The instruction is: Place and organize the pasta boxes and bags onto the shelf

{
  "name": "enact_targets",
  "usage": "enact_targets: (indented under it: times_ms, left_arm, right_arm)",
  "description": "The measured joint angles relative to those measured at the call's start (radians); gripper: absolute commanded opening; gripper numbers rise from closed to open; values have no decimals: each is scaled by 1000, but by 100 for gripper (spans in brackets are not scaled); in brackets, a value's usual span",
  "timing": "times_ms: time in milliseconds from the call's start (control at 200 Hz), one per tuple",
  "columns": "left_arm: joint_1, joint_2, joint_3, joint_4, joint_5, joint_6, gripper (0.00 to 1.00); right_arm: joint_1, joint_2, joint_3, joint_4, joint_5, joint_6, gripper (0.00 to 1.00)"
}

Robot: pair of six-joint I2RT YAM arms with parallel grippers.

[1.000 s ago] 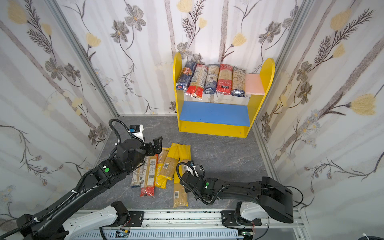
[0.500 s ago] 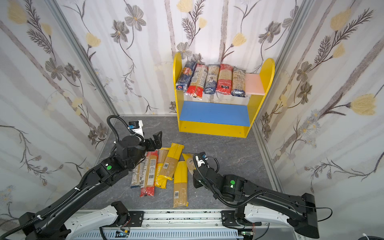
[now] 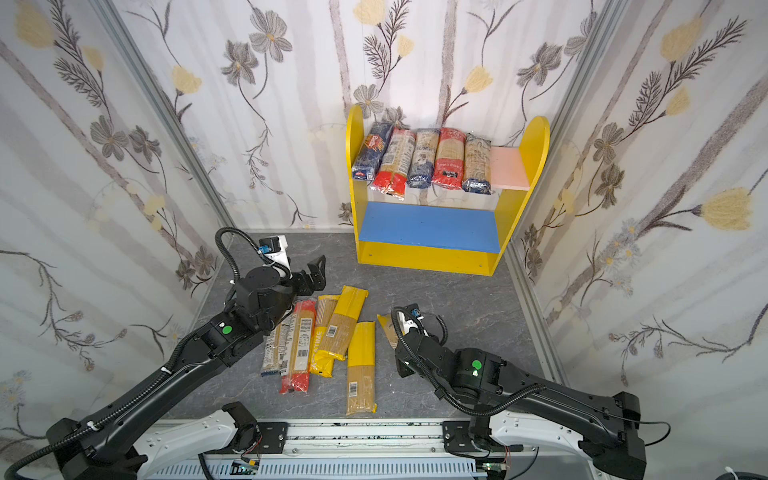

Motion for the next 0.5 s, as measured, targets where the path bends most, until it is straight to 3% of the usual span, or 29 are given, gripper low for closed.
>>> enact_targets:
  times_ms: [285,500]
  left_arm:
    - [3,36,-16,35,26,-2,100]
    - [10,46,-47,39,42,-4,100]
  right_arm:
    - [-6,3,-262,124,-42,72,1]
    - [-16,78,-395,207,-122,121,43]
